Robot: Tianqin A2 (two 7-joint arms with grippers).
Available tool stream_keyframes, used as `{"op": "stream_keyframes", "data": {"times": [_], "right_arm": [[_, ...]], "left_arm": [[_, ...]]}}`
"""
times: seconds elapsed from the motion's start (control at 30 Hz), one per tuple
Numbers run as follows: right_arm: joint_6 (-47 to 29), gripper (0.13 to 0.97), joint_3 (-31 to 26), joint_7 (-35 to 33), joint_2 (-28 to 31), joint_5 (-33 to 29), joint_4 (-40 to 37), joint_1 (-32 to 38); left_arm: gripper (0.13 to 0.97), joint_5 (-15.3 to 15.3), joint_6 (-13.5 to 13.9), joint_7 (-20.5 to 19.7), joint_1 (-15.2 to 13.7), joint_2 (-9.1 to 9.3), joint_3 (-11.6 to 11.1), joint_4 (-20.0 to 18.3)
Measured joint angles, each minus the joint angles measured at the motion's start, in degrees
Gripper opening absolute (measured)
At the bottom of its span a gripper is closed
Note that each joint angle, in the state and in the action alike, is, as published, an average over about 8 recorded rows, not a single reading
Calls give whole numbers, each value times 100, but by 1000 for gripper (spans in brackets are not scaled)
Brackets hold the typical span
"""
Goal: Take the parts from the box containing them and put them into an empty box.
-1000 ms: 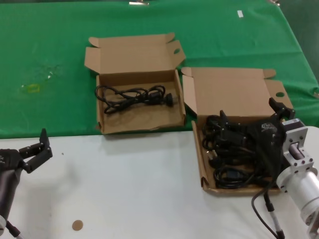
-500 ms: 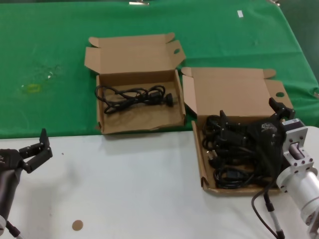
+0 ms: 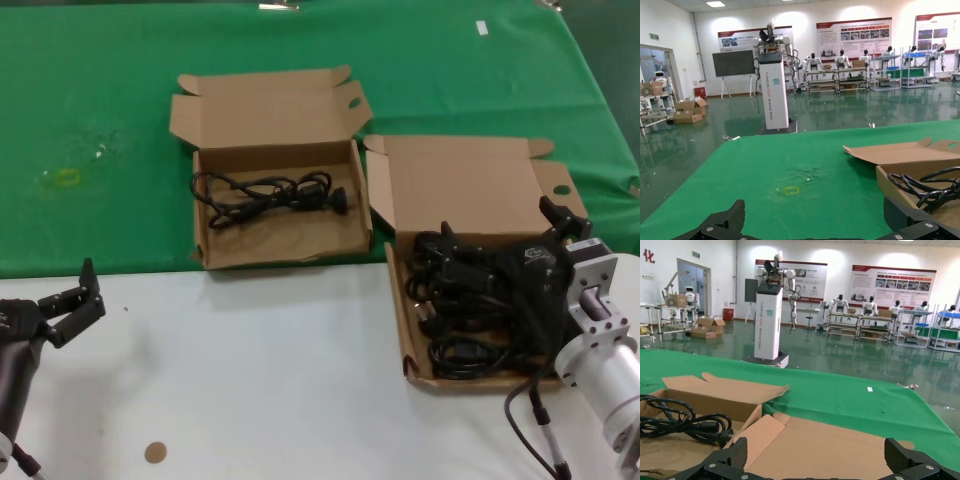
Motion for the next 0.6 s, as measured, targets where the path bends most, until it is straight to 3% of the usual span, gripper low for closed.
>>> {"op": "stream_keyframes", "data": {"times": [0.6], "right_arm": [[0,966,0,0,0,0,0,0]], "left_arm": [[966,0,0,0,0,0,0,0]]}}
